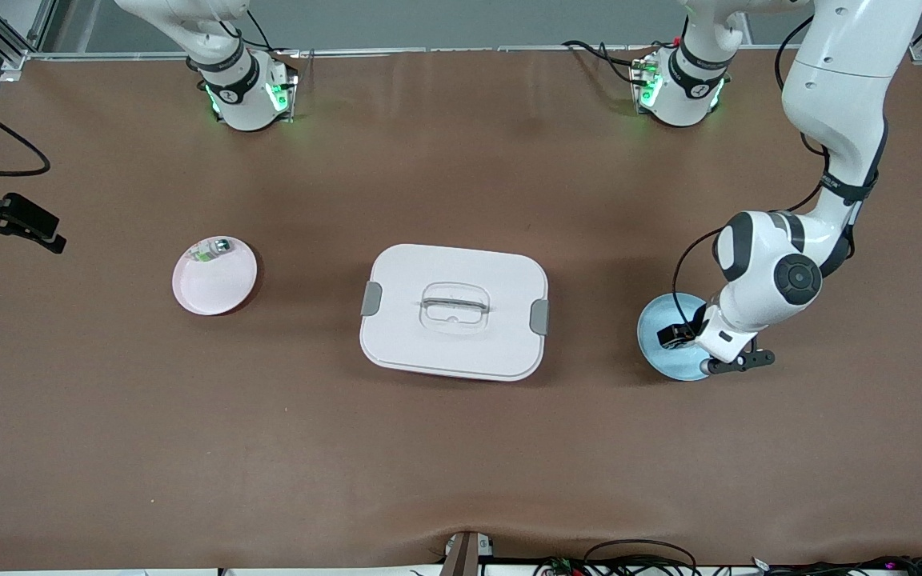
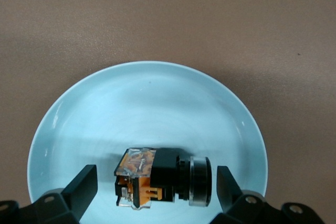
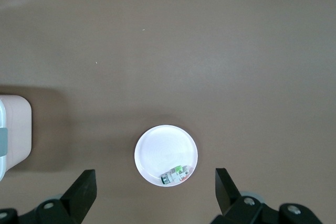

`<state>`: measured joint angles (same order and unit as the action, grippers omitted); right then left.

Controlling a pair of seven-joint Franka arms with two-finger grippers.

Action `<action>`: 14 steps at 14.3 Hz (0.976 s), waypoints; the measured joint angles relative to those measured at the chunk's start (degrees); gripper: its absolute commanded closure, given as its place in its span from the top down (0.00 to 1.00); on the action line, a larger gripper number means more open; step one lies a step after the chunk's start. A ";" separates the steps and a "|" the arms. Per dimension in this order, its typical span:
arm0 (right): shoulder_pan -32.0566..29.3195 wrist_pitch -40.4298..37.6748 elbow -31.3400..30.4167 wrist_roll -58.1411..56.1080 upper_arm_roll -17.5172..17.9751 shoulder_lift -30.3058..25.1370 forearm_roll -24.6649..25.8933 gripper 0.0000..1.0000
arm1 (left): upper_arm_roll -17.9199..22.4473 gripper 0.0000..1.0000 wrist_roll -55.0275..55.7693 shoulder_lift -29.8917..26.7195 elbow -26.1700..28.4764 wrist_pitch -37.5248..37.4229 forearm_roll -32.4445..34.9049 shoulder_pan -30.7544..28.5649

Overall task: Transfer orange switch to right arm and place
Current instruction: 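Lift the orange switch with the left gripper toward the white box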

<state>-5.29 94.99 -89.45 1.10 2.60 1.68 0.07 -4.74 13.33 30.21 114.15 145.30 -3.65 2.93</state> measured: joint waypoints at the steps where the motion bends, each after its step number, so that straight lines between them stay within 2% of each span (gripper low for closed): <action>1: 0.00 0.00 0.00 0.00 0.00 0.00 0.00 1.00 | -0.04 1.00 0.00 0.05 0.00 0.00 0.00 0.03; 7: 0.00 0.00 0.00 0.00 0.02 0.00 0.00 1.00 | -0.16 1.00 0.00 0.60 0.00 0.01 0.00 0.29; 9: 0.00 0.00 0.00 0.00 0.02 0.00 0.00 1.00 | -0.19 0.91 -0.02 0.65 -0.01 0.05 0.00 0.30; 11: 0.00 0.00 0.00 0.00 0.02 0.00 0.00 1.00 | -0.20 0.70 -0.05 0.65 -0.05 0.10 0.00 0.30; 12: 0.00 0.00 0.00 0.00 0.02 0.00 0.00 1.00 | -0.21 0.55 -0.05 0.65 -0.08 0.14 0.00 0.31; 14: 0.00 0.00 0.00 0.00 0.02 0.00 0.00 1.00 | -0.23 0.15 -0.09 0.67 -0.10 0.17 0.00 0.36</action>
<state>-5.29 94.99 -89.45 1.10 2.61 1.68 0.07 -4.96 13.25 30.88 114.06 145.46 -3.65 3.29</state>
